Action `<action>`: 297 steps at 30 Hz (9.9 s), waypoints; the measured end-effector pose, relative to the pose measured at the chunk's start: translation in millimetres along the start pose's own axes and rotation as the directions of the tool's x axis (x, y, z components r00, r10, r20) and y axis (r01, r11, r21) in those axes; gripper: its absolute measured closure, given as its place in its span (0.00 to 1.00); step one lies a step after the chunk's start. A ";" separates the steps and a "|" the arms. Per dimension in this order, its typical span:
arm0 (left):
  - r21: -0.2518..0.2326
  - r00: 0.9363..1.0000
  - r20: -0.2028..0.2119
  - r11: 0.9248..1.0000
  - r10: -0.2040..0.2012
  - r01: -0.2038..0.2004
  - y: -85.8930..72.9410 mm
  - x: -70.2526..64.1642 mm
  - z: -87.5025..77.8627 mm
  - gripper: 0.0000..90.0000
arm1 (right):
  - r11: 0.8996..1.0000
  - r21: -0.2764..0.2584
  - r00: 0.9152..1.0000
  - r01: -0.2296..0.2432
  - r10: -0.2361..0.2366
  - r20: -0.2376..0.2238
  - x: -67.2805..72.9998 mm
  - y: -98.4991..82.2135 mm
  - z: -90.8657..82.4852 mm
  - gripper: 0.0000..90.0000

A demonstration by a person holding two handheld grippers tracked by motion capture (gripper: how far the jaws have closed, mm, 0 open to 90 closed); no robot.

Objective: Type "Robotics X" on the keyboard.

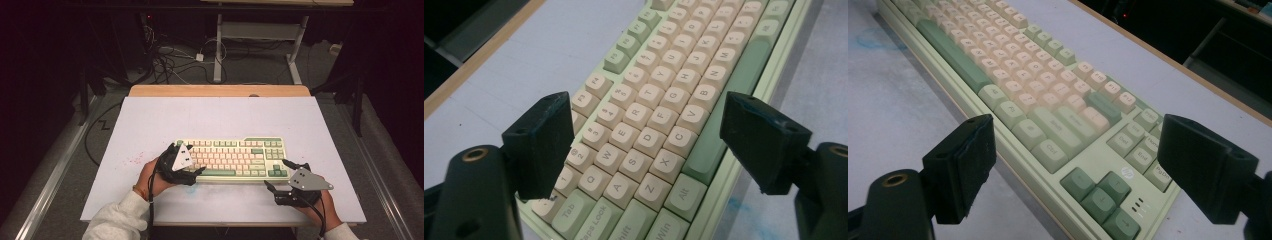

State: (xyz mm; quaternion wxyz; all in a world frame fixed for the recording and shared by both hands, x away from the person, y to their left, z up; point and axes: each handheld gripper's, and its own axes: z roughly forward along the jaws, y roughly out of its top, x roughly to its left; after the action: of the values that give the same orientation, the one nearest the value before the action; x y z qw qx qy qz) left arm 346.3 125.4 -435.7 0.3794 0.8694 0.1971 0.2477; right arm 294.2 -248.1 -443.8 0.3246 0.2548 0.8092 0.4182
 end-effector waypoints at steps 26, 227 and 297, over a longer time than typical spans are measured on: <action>-0.035 0.991 -0.114 0.997 -0.069 0.065 -51.9 1.3 -42.6 0.21 | 0.999 0.002 0.999 -0.053 0.053 -0.014 -19.8 8.1 -3.5 0.51; -0.026 0.998 -0.035 0.999 -0.049 0.048 4.1 -0.7 10.5 0.19 | 0.998 0.058 0.996 -0.019 0.024 -0.087 -13.4 34.5 46.4 0.32; -0.081 0.988 -0.130 0.992 0.082 -0.093 -7.3 -20.0 -34.7 0.17 | 0.999 -0.043 1.000 0.020 -0.021 -0.018 -8.1 38.2 8.5 0.22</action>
State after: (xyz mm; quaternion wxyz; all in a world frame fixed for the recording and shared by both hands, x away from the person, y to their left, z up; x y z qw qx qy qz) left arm 309.1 139.0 -426.3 0.3923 0.8425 0.1715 0.3269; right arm 311.2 -229.5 -412.8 0.3266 0.2356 0.8055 0.4346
